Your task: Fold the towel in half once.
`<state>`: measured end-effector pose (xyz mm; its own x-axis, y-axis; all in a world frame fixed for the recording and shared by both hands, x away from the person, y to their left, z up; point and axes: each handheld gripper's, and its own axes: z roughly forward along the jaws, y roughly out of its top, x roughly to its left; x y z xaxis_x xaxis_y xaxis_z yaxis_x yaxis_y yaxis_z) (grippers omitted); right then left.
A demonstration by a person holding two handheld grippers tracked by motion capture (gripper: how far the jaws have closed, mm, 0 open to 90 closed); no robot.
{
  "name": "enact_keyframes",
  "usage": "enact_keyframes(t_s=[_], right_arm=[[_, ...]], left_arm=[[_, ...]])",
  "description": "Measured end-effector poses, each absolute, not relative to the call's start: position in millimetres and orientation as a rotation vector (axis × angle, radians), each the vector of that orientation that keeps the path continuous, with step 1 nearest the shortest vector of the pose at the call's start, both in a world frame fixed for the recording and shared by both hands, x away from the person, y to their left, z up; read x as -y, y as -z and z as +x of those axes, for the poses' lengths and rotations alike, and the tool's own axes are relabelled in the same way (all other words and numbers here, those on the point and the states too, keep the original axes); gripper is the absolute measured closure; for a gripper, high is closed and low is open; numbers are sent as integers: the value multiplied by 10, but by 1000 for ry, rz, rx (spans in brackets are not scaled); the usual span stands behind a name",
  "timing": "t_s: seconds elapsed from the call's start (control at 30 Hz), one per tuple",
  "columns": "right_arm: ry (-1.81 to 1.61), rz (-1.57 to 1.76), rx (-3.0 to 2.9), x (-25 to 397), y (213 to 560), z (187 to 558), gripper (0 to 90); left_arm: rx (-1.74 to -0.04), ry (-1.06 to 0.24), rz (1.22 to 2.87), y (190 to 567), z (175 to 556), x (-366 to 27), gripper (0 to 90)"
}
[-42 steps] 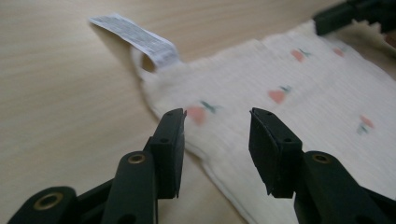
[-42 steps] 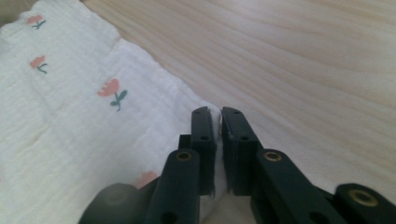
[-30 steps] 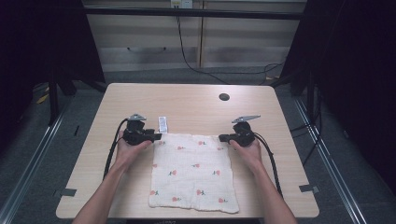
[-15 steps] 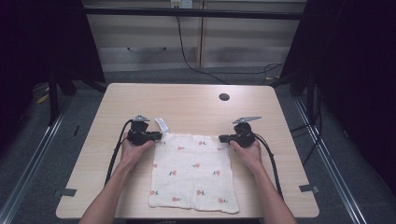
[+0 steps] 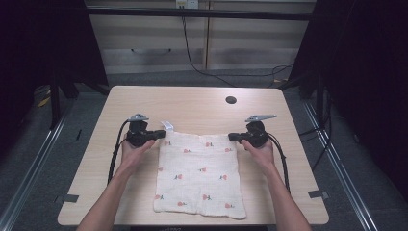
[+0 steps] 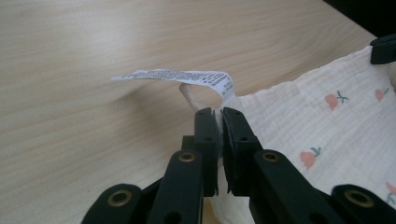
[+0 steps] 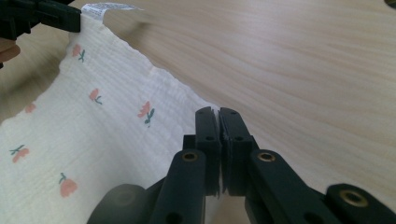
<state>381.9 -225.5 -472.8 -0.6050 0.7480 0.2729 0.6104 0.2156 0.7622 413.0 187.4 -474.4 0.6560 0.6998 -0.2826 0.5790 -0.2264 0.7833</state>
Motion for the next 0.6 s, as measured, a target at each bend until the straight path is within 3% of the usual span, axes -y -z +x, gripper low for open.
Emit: enact_keyframes(t_s=[0.6], right_arm=[[-1369, 1258, -2264, 2334, 4370, 3831, 881]], left_arm=[[-904, -180, 1848, 4352, 4056, -1860, 852]])
